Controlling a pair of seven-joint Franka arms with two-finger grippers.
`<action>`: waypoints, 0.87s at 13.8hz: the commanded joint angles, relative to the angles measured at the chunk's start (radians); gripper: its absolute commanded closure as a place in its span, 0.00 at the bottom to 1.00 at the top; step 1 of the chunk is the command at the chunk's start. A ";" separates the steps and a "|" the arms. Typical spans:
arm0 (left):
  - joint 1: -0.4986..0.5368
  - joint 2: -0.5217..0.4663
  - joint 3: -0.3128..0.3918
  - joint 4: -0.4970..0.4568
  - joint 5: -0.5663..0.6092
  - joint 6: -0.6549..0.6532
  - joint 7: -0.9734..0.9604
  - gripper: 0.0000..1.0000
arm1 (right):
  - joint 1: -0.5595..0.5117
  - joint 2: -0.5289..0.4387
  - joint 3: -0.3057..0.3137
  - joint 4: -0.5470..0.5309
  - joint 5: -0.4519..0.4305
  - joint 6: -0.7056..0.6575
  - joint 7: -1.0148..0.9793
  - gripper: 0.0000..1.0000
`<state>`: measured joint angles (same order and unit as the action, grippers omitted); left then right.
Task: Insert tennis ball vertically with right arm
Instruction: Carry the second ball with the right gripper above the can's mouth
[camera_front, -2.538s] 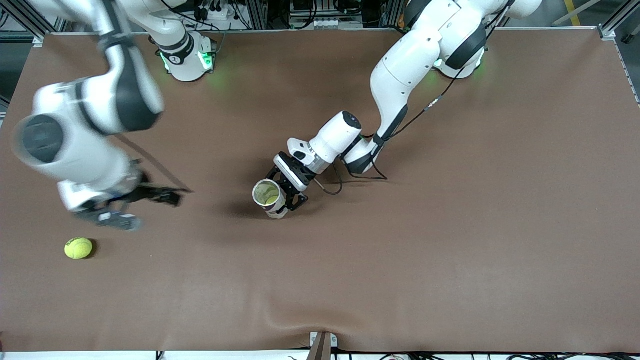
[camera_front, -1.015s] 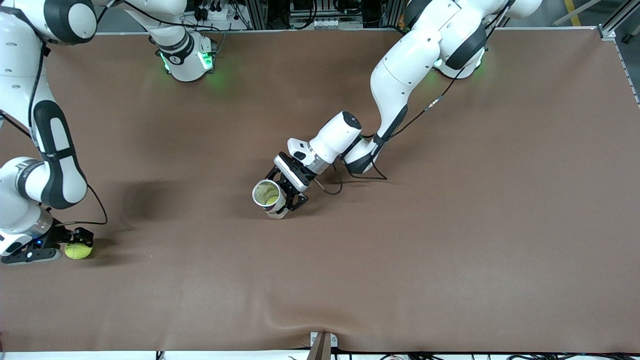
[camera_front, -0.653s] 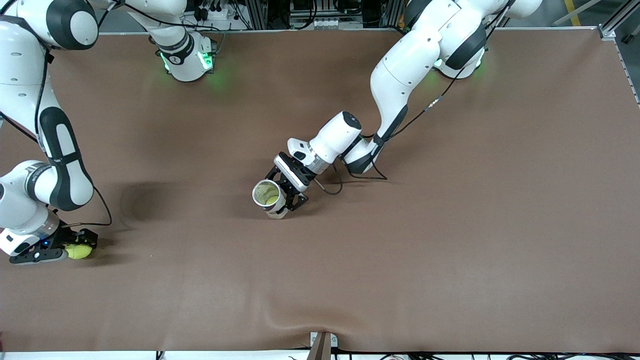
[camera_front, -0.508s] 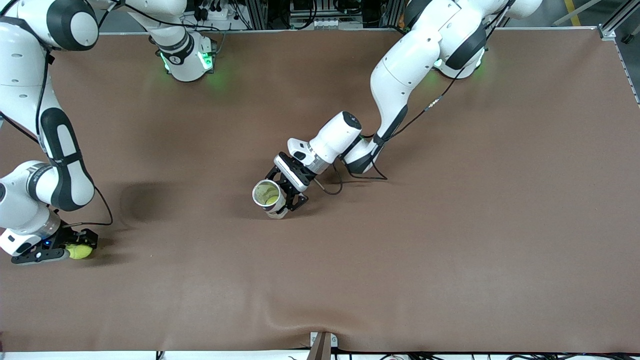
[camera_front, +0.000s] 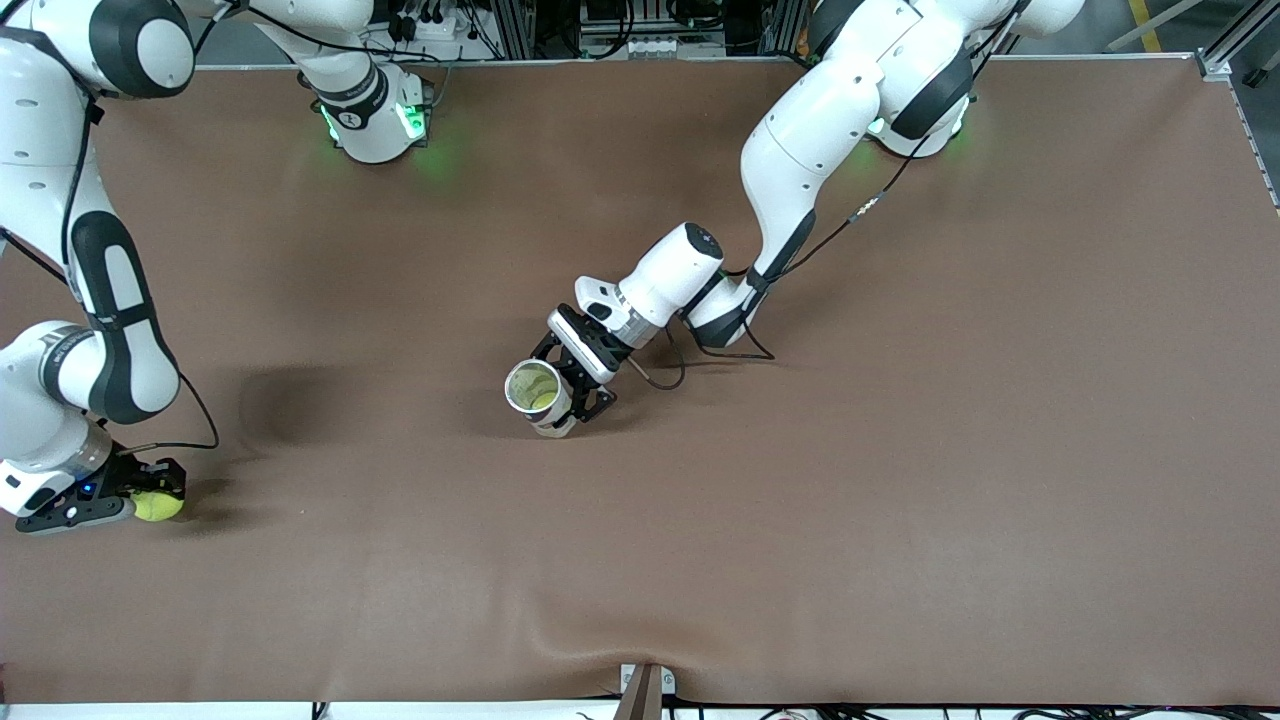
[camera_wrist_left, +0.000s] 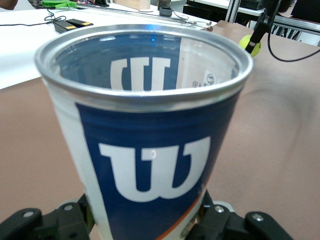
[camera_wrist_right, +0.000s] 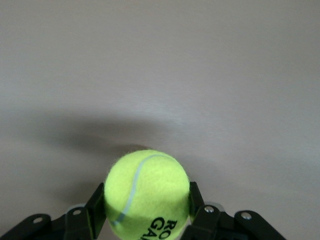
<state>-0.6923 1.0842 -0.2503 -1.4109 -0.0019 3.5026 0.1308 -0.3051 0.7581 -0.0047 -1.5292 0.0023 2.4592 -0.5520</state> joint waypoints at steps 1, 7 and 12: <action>-0.013 0.022 0.011 0.029 -0.023 0.009 -0.007 0.23 | 0.003 -0.158 0.032 -0.020 0.022 -0.203 0.056 0.86; -0.013 0.022 0.011 0.030 -0.024 0.009 -0.007 0.23 | 0.213 -0.385 0.032 -0.019 0.022 -0.544 0.479 0.86; -0.013 0.022 0.011 0.030 -0.024 0.009 -0.007 0.23 | 0.519 -0.421 0.032 -0.006 0.022 -0.614 1.059 0.86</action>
<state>-0.6924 1.0852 -0.2504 -1.4092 -0.0019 3.5026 0.1308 0.1167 0.3605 0.0435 -1.5116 0.0224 1.8511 0.3326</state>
